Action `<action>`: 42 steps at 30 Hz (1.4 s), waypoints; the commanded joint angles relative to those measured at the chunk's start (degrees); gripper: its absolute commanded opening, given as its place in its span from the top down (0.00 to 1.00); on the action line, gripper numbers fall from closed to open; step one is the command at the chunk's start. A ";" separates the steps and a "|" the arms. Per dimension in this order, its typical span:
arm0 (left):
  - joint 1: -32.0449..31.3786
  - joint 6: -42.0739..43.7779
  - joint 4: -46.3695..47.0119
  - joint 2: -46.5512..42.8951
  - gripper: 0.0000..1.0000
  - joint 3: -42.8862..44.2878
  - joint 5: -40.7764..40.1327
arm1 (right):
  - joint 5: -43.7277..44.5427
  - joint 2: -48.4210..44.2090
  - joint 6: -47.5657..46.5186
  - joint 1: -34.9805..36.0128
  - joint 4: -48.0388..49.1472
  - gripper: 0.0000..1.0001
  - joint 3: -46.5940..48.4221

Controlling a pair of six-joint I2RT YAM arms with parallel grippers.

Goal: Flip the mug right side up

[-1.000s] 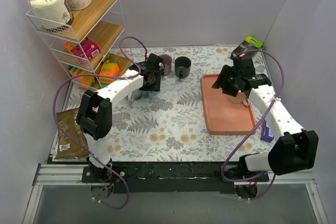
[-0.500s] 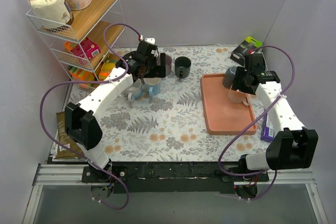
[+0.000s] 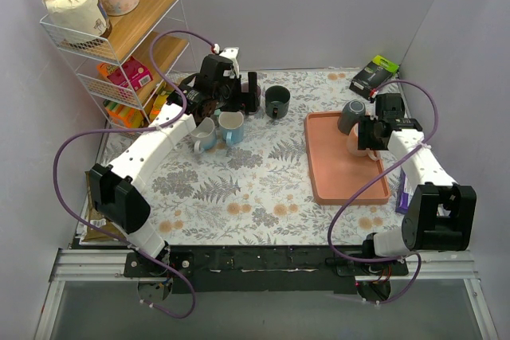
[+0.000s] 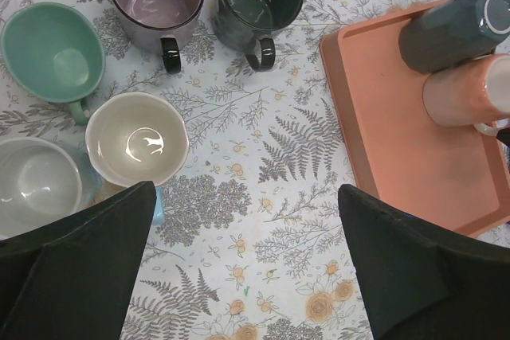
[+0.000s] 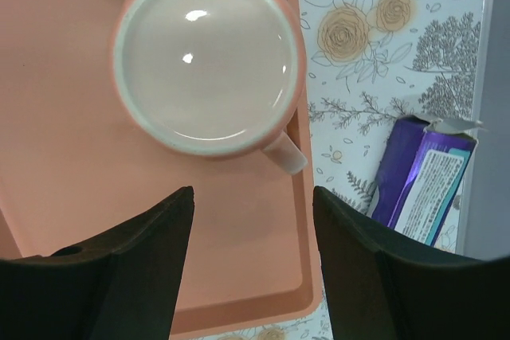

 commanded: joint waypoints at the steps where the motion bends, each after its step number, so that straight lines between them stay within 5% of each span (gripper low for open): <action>1: -0.14 0.93 1.25 -3.05 0.02 -0.30 2.19 | -3.81 1.97 -6.63 -1.86 6.16 0.32 -1.29; 12: -0.05 0.94 1.34 -2.52 0.02 -0.12 2.02 | -0.82 7.07 -7.78 -2.14 7.48 0.39 -0.32; 22: -0.05 0.67 1.26 -1.73 0.02 -0.47 2.28 | -2.57 5.85 -7.00 -2.14 8.09 0.65 -2.34; 30: -0.05 0.49 1.43 -1.47 0.02 -1.44 2.63 | -7.40 1.46 -5.76 -2.14 9.06 0.65 -4.81; 42: -0.05 0.41 1.52 -1.20 0.02 -1.62 3.07 | -7.24 0.39 -5.68 -2.14 16.00 0.52 -8.41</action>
